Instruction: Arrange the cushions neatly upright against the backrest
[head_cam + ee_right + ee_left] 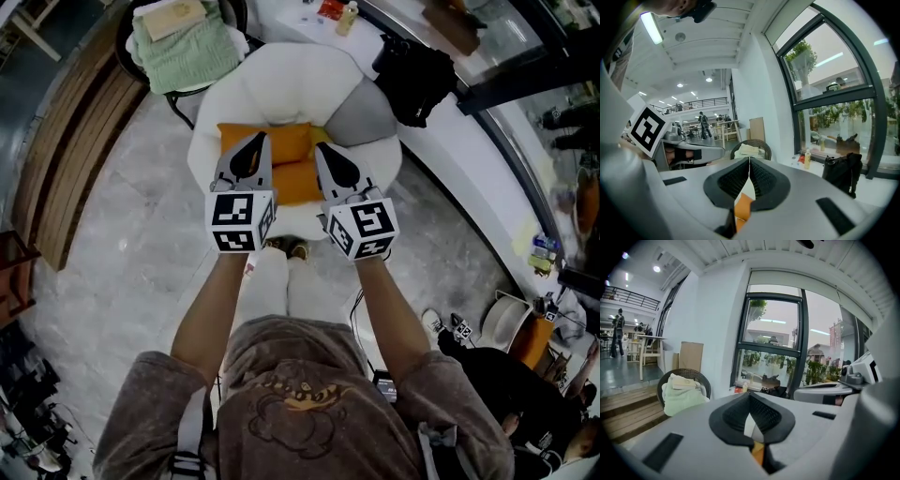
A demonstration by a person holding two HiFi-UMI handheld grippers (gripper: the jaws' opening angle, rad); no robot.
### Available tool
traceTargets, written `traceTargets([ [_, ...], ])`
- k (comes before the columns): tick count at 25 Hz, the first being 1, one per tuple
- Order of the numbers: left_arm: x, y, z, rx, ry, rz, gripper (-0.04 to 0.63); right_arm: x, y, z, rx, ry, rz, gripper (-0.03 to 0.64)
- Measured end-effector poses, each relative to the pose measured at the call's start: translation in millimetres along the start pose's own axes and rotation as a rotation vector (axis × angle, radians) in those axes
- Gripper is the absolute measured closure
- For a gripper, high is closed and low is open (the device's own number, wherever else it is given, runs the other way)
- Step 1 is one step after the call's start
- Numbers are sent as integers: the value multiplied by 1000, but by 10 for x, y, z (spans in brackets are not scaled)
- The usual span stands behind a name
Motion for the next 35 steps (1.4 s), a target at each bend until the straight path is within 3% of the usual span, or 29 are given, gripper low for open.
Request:
traceTargets([
  [18, 862, 373, 660, 4, 75, -20, 591, 843, -276, 698, -10, 79, 13, 597],
  [35, 2061, 557, 1046, 28, 161, -50, 591, 1964, -289, 1137, -47, 157, 19, 597],
])
Point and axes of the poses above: the fingertips, and each gripper's own axes: z forward along the fingers, y to its left, x out of its underside, the point moved 3 cm from there along -z, backward along the fingers, and after that the axes turned 3 degrees about y, right-handed, at the moved point
